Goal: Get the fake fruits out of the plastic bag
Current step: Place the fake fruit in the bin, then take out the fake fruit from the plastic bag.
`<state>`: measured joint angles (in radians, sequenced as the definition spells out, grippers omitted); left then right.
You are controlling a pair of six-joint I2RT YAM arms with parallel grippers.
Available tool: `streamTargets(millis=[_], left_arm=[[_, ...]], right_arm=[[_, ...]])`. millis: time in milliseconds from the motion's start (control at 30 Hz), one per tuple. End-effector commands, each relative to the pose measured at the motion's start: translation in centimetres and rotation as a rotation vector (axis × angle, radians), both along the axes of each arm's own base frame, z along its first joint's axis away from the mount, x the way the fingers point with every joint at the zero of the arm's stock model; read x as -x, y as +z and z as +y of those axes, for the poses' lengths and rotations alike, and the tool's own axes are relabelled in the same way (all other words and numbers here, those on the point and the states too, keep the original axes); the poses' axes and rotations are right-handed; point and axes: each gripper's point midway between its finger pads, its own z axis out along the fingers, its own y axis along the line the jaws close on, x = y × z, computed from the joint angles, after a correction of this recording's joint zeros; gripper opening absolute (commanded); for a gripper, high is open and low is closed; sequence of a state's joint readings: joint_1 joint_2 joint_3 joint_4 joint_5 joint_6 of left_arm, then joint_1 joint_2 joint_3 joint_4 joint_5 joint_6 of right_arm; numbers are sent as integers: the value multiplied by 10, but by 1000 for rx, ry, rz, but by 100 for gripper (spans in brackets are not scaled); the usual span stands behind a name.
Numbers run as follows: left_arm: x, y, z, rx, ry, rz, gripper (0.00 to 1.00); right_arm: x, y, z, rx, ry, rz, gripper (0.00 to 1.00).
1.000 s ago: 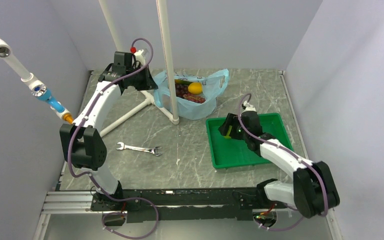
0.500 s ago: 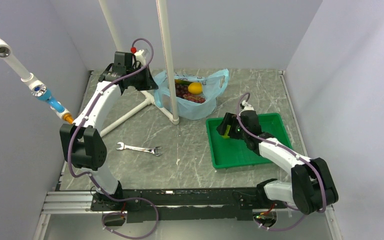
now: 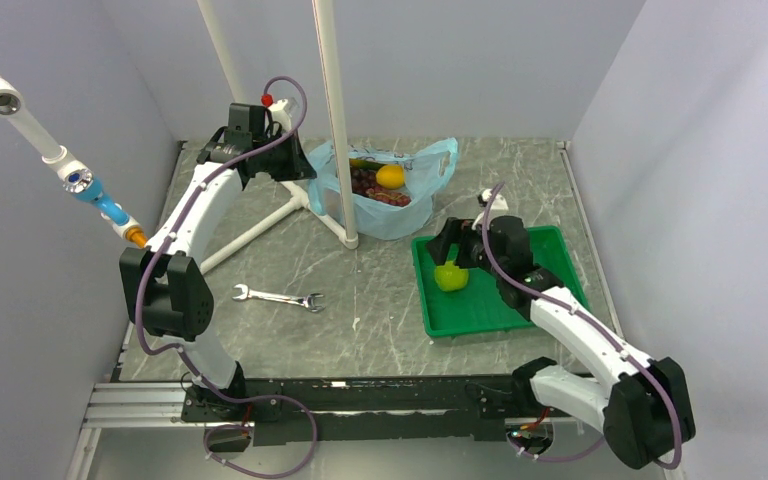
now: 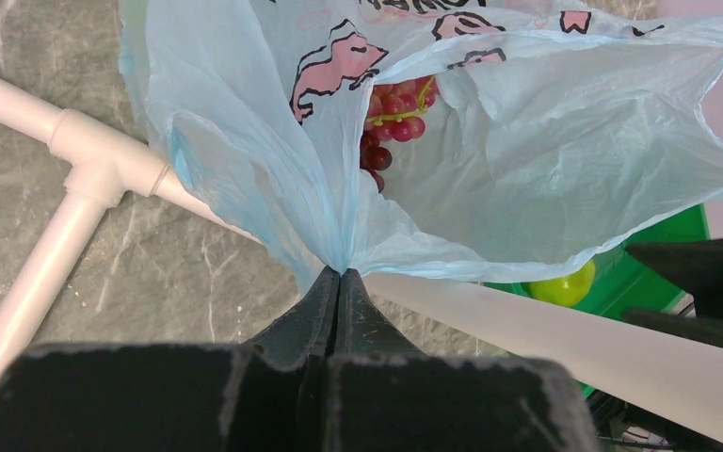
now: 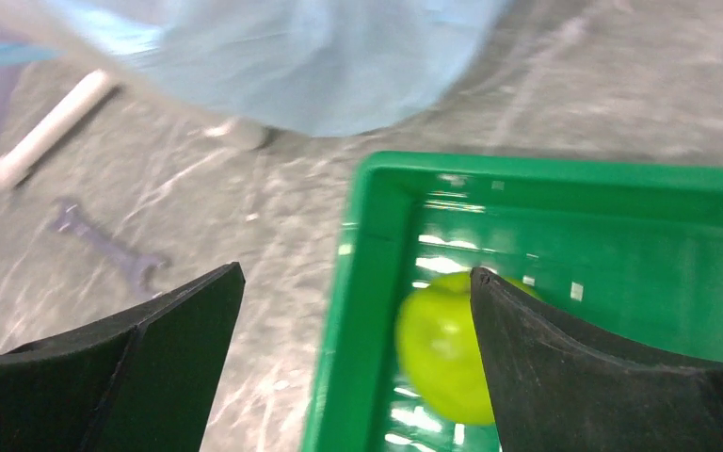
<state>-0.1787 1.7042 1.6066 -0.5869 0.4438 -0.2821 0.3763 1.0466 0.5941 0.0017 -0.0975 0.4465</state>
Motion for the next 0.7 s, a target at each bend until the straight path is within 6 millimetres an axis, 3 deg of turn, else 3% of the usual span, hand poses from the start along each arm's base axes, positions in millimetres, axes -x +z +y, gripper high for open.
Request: streamTargets(millis=[0,133,233,367,500,667], left_arm=[[2,22,-2,9,-14,-73,0],[2,23,-2,7,-13,-77,0],[2,23,-3,12,-16,-73,0],[3,25,-3,13,-18,-78,0],[3,25,-3,9,-15,-80,0],[3,25,-4,17,-21,-76,0]], right_arm=[[16,85,56,-94,270,-252,91],[23,119,90,-165,363,-299,84],[5,132,106,-196,361,-258,78],[-34,144,127,-177,341,-213,70],[-81,138,143,-95,299,-156,62],[-137,103,151,14,189,-58,62]])
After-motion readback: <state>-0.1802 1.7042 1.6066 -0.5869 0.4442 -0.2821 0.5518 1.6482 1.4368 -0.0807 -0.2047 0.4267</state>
